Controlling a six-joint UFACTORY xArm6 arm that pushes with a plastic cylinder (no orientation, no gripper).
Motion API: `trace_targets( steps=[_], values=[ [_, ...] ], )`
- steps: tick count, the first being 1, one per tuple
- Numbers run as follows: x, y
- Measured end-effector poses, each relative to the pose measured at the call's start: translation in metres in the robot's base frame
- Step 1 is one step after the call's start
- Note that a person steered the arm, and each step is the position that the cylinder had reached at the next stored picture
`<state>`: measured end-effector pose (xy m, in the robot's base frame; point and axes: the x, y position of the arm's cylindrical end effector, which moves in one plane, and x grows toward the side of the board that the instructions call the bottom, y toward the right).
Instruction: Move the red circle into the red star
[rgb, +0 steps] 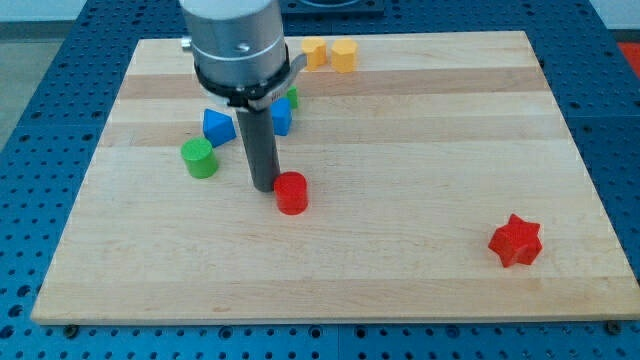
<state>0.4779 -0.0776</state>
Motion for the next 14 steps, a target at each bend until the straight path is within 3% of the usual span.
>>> trace_targets(
  steps=[2, 8, 14],
  values=[
    [0.031, 0.030],
    [0.056, 0.198],
    [0.054, 0.224]
  ],
)
